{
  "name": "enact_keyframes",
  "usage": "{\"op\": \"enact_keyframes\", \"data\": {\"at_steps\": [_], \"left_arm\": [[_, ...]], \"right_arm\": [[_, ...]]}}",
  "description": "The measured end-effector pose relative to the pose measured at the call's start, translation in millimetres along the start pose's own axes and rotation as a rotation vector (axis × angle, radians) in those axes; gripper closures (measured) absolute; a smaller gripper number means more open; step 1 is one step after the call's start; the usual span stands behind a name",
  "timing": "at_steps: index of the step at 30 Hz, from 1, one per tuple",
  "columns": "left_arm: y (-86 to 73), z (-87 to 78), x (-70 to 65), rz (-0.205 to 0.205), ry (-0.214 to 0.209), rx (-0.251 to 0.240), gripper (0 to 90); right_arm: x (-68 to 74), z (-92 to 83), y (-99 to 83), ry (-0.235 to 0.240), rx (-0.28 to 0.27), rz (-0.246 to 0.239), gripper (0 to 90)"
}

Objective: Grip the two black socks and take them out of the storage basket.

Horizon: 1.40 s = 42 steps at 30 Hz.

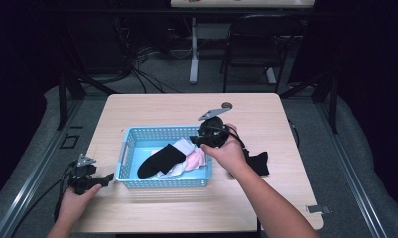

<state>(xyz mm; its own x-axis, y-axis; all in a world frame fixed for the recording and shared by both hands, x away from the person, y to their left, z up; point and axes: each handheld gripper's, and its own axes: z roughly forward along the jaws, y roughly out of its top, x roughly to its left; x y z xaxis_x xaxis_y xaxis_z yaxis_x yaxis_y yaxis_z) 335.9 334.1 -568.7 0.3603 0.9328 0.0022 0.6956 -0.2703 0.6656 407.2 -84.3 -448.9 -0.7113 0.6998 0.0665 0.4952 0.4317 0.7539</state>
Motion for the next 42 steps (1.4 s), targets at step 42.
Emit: {"op": "enact_keyframes", "data": {"at_steps": [42], "left_arm": [[0.7, -1.6, 1.3, -0.004, -0.01, -0.01, 23.7]], "right_arm": [[26.8, 142.0, 10.0, 0.065, 0.247, 0.061, 78.0]]}}
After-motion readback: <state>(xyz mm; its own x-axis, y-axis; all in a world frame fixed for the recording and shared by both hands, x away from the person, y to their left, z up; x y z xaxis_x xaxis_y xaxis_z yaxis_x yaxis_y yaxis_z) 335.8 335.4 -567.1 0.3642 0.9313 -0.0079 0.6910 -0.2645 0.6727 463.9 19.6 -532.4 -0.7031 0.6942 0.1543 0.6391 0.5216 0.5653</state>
